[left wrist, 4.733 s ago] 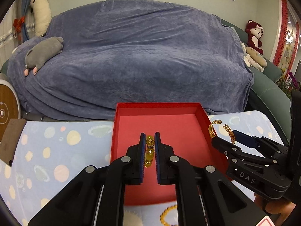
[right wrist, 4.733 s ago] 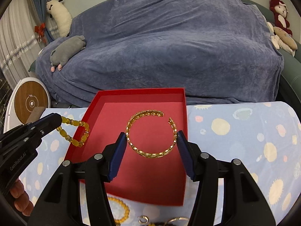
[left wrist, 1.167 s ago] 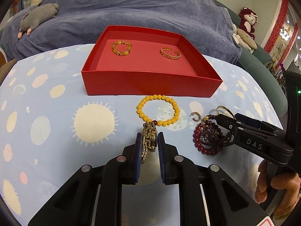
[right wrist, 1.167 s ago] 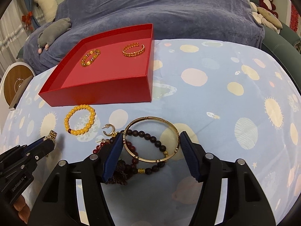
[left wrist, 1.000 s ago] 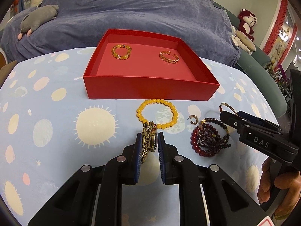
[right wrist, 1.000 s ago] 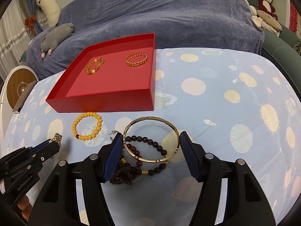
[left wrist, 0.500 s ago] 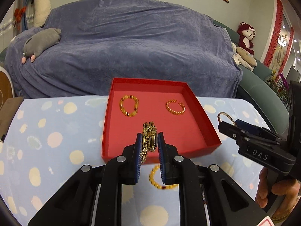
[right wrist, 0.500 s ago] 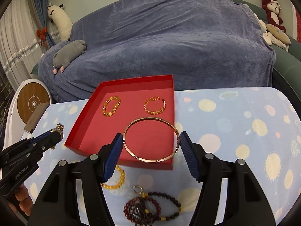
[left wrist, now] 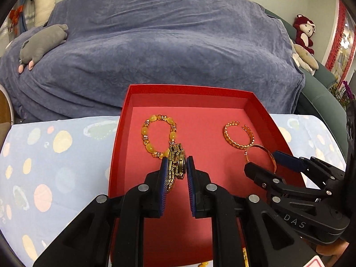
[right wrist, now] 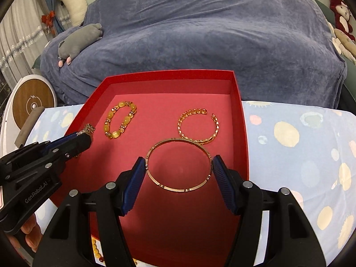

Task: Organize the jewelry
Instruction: 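Lower the watch and bangle into the red box and open both tools, then grasp the round yellow bead bracelet with the left tool while the right grasps the dark bead bracelet, then carry both bead bracelets into the red box and open both tools, then grasp the dark red bead strand with the right tool while the left grasps the red bead bracelet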

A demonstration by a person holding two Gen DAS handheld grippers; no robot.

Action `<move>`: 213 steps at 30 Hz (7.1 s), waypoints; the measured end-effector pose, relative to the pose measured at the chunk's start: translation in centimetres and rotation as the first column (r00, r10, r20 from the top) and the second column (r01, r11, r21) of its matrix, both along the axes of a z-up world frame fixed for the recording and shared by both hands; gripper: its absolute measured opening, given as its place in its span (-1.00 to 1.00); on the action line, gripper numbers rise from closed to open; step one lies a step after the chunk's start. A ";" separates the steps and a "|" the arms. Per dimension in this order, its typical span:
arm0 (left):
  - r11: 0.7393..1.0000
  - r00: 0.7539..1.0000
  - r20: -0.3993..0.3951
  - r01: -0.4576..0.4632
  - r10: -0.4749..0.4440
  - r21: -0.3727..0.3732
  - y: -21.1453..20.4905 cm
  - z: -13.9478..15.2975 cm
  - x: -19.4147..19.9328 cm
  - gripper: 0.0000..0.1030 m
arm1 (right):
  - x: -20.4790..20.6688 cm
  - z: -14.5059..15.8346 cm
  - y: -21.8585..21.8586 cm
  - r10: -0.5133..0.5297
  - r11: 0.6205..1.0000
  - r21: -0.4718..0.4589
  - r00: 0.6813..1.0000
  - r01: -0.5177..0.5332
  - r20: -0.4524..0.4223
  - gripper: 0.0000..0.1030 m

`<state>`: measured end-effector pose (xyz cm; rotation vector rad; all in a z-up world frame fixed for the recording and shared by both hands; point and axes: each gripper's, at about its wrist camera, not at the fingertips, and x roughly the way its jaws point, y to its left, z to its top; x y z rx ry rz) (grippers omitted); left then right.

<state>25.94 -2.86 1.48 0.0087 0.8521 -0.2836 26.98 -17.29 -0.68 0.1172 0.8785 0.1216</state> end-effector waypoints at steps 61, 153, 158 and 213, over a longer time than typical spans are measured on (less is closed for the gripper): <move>0.995 0.999 -0.035 0.016 -0.013 0.094 -1.4 -5.2 -11.7 -0.89 | -17.0 -1.0 -3.2 -0.100 0.995 -0.010 0.993 0.099 -0.070 0.13; 0.998 0.998 -0.022 -0.051 0.052 0.046 3.0 -1.5 -7.7 -0.34 | -9.0 1.4 -1.5 -0.042 0.999 -0.005 0.999 0.042 -0.025 -0.39; 0.999 0.999 -0.008 -0.051 0.051 0.016 3.8 0.5 -9.8 -0.32 | -12.6 3.2 -2.3 -0.048 0.999 0.003 0.999 0.048 0.006 -0.38; 0.982 0.973 -0.133 0.182 -0.186 -0.042 -7.0 -4.7 -15.8 -0.74 | -19.0 3.3 -6.0 -0.207 0.967 0.157 0.978 0.201 0.020 -0.87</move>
